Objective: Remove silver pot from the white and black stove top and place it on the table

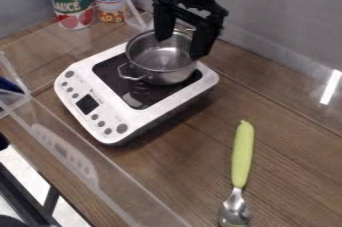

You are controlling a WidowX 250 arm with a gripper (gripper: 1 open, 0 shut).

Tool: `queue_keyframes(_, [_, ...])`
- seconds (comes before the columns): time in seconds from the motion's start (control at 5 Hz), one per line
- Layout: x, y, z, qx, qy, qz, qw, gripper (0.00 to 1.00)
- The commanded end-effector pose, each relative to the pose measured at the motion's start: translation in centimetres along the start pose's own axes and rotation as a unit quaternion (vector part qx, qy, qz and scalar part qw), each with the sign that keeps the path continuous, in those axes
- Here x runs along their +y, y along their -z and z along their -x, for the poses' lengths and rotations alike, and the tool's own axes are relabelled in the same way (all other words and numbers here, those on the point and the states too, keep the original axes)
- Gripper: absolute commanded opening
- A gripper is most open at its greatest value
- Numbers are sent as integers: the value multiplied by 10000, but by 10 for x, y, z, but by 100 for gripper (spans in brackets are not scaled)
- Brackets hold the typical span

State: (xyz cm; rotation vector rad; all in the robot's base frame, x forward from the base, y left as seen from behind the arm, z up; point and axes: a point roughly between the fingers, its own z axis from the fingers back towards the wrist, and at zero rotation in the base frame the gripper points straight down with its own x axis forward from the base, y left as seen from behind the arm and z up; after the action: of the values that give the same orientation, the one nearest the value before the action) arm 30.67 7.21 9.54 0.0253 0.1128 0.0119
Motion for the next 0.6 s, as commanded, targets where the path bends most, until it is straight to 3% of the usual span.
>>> queue_keyframes(0.0, [6,-4,1,-150,-18,-13,9999,100])
queue_keyframes(0.4, [2,-1,6,-175,91,95,9998,100])
